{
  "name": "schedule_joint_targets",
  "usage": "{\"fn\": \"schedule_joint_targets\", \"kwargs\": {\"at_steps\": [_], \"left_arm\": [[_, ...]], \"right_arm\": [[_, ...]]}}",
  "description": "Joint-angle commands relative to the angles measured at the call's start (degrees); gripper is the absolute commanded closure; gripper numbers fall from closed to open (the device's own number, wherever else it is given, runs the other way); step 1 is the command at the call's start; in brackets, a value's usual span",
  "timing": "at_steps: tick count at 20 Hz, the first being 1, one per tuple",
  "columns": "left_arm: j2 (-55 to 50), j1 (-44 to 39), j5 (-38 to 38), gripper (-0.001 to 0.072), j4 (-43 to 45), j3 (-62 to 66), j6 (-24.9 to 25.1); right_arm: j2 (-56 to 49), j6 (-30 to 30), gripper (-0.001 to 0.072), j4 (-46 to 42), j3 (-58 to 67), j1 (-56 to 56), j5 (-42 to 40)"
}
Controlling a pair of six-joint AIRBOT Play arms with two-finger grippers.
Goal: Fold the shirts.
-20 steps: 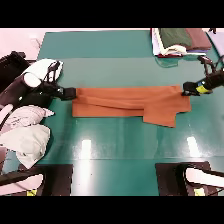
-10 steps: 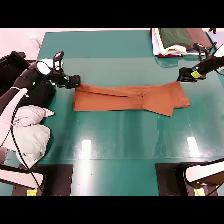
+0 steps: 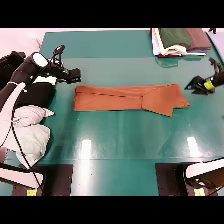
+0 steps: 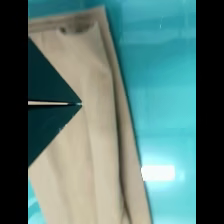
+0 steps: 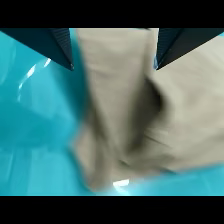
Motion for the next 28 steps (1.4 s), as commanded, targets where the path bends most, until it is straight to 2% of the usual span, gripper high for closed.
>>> {"fn": "schedule_joint_targets", "kwargs": {"at_steps": [1,4,5,6,7,8,9,10,15,20,28], "left_arm": [[-0.28,-1.64,-1.62,0.0685,-3.34,0.63,0.39],[-1.7,-6.56,1.18,0.0685,-3.34,0.66,0.37],[-2.38,-8.39,2.73,0.0685,-3.48,0.66,0.35],[-3.23,-10.47,4.52,0.0685,-3.72,0.7,0.33],[-4.09,-12.35,6.45,0.0686,-3.91,0.83,0.31],[-4.94,-14.19,8.72,0.0686,-3.98,1.14,-0.22],[-6.08,-15.69,10.32,0.0686,-4.13,1.99,-0.26],[-7.5,-17.09,11.02,0.0686,-4.35,3.61,-0.28],[-17.46,-21.66,11.13,0.0686,-7.54,15.08,-0.28],[-26.47,-24.81,11.02,0.0686,-8.44,24.2,-2.73],[-29.49,-25.0,6.01,0.0686,-5.81,25.14,-3.08]], "right_arm": [[-0.33,-3.61,0.0138,4.7,-7.93,-5.2,-3.1],[-4.07,-4.9,0.0142,12.31,-10.36,-4.76,-3.5],[-5.6,-5.51,0.0199,13.88,-10.36,-3.5,-3.23],[-6.73,-6.03,0.021,15.19,-10.34,-2.03,-3.43],[-7.56,-6.8,0.0345,16.31,-10.34,-0.31,-3.82],[-7.72,-7.06,0.0522,16.28,-10.34,1.16,-4.7],[-7.37,-7.63,0.0618,16.2,-10.01,2.19,-5.07],[-6.71,-8.85,0.068,16.17,-8.83,2.93,-4.7],[1.16,-8.72,0.0695,16.22,1.99,5.4,0.59],[8.72,-4.09,0.0696,16.68,10.1,14.38,1.11],[9.92,-2.54,0.0696,19.06,20.7,32.79,-1.57]]}}
